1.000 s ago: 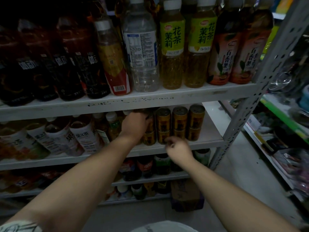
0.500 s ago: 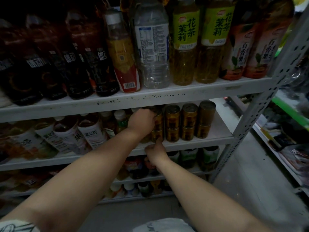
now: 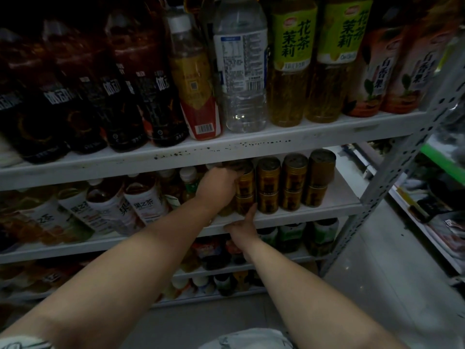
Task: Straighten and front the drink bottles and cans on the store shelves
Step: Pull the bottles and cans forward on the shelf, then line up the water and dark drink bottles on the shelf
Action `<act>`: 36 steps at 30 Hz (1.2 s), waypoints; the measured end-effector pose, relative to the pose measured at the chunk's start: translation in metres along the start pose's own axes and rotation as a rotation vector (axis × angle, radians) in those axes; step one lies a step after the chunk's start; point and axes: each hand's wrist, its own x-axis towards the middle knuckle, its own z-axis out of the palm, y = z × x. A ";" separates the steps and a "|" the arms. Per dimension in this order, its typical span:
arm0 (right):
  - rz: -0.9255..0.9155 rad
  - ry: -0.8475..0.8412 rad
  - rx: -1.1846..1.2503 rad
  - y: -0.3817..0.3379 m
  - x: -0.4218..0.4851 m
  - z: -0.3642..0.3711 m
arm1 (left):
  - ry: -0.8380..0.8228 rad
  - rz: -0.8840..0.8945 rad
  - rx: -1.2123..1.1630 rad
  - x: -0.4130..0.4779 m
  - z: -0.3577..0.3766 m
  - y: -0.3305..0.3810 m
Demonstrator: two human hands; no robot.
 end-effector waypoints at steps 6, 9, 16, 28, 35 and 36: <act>-0.011 0.030 -0.056 -0.002 0.005 -0.012 | -0.016 0.018 -0.001 0.001 0.003 -0.002; -0.054 0.064 -0.084 0.001 -0.007 -0.022 | 0.022 0.016 -0.025 0.000 -0.002 0.000; -0.763 0.376 -0.262 -0.075 -0.084 -0.088 | 0.268 0.044 -0.224 -0.033 -0.044 0.015; -1.118 0.498 -0.855 -0.323 -0.153 -0.096 | 0.767 -0.268 -0.454 0.009 -0.104 0.083; -0.913 0.448 -0.872 -0.353 -0.152 -0.082 | 0.881 -0.475 -0.471 -0.008 -0.104 0.054; -0.922 0.481 -0.884 -0.353 -0.152 -0.082 | 0.877 -0.485 -0.476 -0.009 -0.103 0.050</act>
